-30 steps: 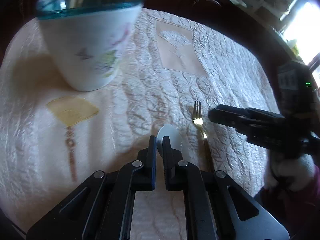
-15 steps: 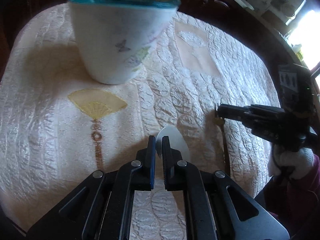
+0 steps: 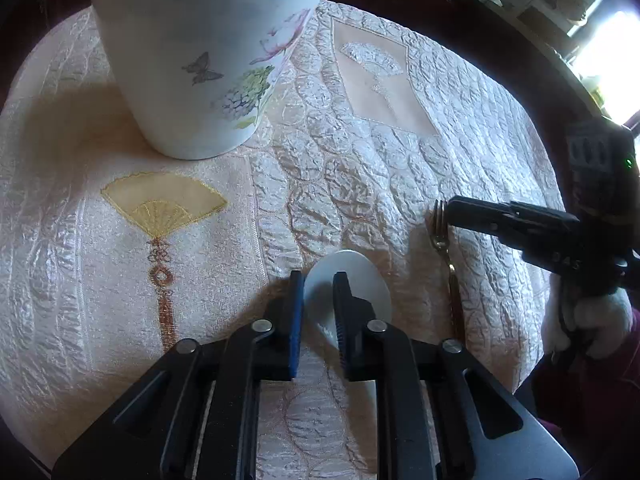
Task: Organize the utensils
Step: 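Grasp the white plastic spoon with the left tool while the right tool grasps the gold fork, then carry the white spoon and gold fork up over the cup and lower them inside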
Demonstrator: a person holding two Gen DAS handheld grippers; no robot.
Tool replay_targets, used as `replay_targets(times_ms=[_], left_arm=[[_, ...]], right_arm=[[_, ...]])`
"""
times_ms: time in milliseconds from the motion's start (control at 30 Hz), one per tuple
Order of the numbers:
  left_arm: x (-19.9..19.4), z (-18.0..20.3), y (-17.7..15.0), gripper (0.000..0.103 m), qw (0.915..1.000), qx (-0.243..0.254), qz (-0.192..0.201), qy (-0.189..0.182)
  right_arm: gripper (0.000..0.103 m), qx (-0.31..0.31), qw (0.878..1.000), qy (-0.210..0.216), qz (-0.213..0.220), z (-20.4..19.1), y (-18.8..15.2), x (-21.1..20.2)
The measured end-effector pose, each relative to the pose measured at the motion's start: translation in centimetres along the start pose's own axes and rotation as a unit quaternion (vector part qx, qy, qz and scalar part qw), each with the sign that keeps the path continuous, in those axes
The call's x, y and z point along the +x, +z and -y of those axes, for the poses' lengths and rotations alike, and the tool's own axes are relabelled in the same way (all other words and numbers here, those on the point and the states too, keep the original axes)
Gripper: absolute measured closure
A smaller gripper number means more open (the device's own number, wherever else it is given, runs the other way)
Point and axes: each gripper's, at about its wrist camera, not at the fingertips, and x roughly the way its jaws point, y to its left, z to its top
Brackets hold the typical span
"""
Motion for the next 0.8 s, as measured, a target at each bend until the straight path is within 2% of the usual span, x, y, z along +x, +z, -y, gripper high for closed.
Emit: replay_targets(times_ms=[100,133,167,400,533,633,667,800], left_arm=[[-0.3,0.0,-0.1,0.095,1.0000,-0.004,0.006,-0.002],[-0.6,-0.1,-0.2,0.096,1.0000,-0.003,0.008,-0.002],[-0.9,0.0,-0.2,0.097,0.9999,-0.002,0.011,-0.002],[-4.4,0.3,-0.2,0.102,0.9986,0.005,0.053,-0.005],[-5.9,0.2,-0.1,0.102,0.9975,0.007,0.070,-0.004],[-6.1,-0.1,-0.4,0.102,0.9975,0.000,0.071,-0.002],[-6.1,-0.2,-0.6,0.102,0.9975,-0.002,0.070,-0.001],[-6.1,-0.4,-1.1,0.102,0.9978,-0.006,0.066,0.000]], right_arm=[[0.091,-0.005,1.000,0.011,-0.002,-0.6,0.1,0.9],[0.093,-0.005,1.000,0.008,-0.003,-0.8,0.1,1.0],[0.099,-0.004,1.000,0.009,-0.003,-1.2,0.1,0.9],[0.102,-0.028,0.999,0.010,0.045,-3.2,0.5,-4.1],[0.102,-0.045,0.998,-0.011,0.041,-3.5,0.9,-4.2],[0.094,-0.045,0.999,-0.015,0.018,-3.1,0.7,-2.7],[0.088,-0.044,0.999,-0.021,0.008,-3.0,0.6,-2.0],[0.086,-0.044,0.998,-0.039,-0.008,-2.9,0.6,0.2]])
